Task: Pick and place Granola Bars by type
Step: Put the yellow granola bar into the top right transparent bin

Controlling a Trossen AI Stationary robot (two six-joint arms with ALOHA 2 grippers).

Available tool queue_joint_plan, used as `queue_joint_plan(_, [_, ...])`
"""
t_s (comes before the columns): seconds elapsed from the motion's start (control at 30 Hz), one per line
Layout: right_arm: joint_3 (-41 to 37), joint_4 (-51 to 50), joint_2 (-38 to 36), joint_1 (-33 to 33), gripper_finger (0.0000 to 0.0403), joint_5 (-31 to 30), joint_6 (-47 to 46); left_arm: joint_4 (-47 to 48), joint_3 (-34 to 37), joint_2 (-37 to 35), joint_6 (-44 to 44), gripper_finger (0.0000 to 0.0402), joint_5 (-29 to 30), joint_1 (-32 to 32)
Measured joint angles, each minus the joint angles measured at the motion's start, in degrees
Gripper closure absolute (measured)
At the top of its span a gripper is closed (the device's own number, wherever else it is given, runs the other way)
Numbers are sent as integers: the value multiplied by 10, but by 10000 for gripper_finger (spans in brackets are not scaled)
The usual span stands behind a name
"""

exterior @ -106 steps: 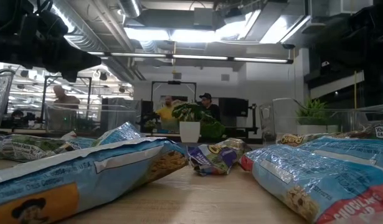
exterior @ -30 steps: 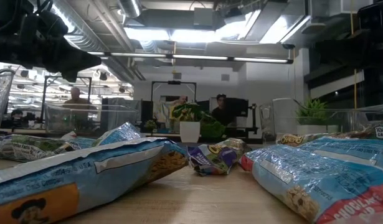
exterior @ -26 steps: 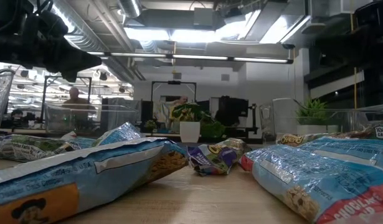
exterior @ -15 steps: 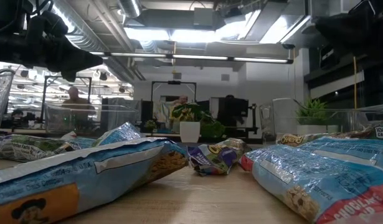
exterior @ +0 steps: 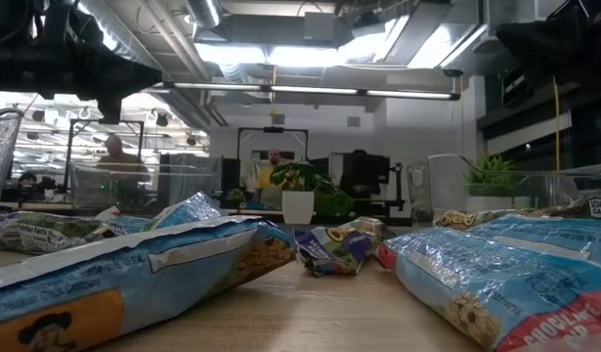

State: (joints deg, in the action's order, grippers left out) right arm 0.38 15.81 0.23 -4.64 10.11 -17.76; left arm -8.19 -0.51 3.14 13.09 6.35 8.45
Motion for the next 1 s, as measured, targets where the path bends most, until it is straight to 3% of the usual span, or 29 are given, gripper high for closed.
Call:
queue_joint_plan(0.13, [0,-2,0,0,389,0,-1,2,0,0,62,394,1,0])
queue_joint_plan(0.3, [0,-8,0,0,389,0,20,-38,0,0,112,391,84,4])
queue_joint_plan(0.43, [18,-51,6,0,383,1,14,-57,-8,0,137,391,89,2])
queue_joint_plan(0.6, [144,-267,60,-1,341,35,46,-53,-11,0,137,389,90,2])
queue_joint_plan(0.8, [339,-447,197,-1,262,55,108,-49,-11,0,109,389,90,2])
queue_joint_plan(1.0, [485,-529,357,-1,209,65,-5,-49,-11,0,95,391,90,2])
